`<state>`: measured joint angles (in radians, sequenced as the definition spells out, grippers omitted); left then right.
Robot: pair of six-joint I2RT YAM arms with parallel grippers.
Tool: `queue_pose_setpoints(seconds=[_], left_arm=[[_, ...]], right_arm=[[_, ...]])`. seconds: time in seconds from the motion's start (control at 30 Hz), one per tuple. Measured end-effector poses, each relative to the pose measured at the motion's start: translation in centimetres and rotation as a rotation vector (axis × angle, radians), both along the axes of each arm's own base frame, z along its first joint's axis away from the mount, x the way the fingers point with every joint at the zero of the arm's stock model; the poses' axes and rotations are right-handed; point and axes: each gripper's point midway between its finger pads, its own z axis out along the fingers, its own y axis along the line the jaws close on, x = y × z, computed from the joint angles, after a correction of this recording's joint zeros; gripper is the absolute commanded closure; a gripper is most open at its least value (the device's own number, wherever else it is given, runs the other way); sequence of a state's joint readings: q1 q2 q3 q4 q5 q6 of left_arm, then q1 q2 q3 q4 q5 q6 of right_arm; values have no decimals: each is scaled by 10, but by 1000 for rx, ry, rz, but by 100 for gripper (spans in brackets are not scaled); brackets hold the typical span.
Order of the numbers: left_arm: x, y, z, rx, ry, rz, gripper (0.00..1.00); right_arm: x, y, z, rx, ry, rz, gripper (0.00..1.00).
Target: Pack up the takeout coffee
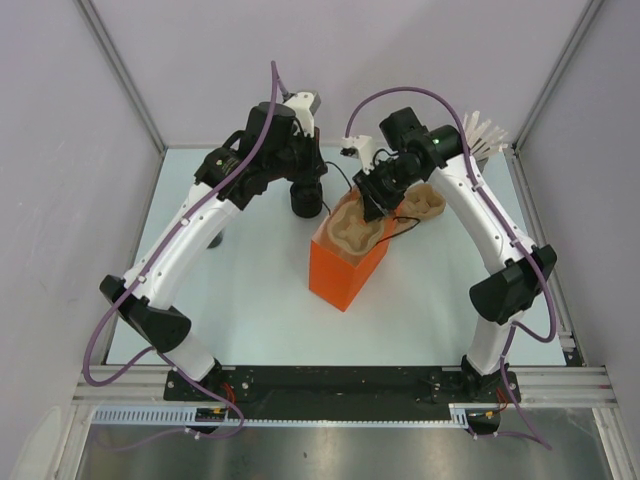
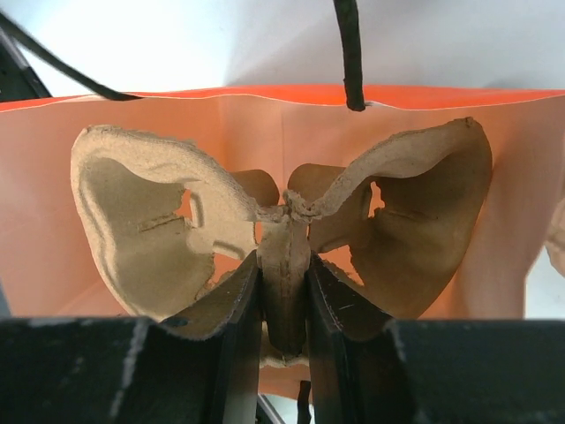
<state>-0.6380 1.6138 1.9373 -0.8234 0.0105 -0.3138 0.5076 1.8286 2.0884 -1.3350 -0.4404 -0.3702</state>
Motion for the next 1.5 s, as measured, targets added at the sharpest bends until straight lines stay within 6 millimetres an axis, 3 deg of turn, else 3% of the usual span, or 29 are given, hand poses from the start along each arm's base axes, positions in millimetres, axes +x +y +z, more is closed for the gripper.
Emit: queue_pose_setpoints(seconds=[0.33,0.57,1.13,1.5], left_arm=[[12,3,-5,16,-22,46,100],[22,8,-27,46,-29,97,100],[38,22,-46,82,-73,203,100],[41,23,-46,78,-87,218,100]], right_arm=[[-2,-4,-14,-71,-3,-9,71],[-3,-10,-26,-117,14,-18,70],[-6,-10,-38,-183,-6,25,69],[-5,-8,-61,-261,14,46,59]])
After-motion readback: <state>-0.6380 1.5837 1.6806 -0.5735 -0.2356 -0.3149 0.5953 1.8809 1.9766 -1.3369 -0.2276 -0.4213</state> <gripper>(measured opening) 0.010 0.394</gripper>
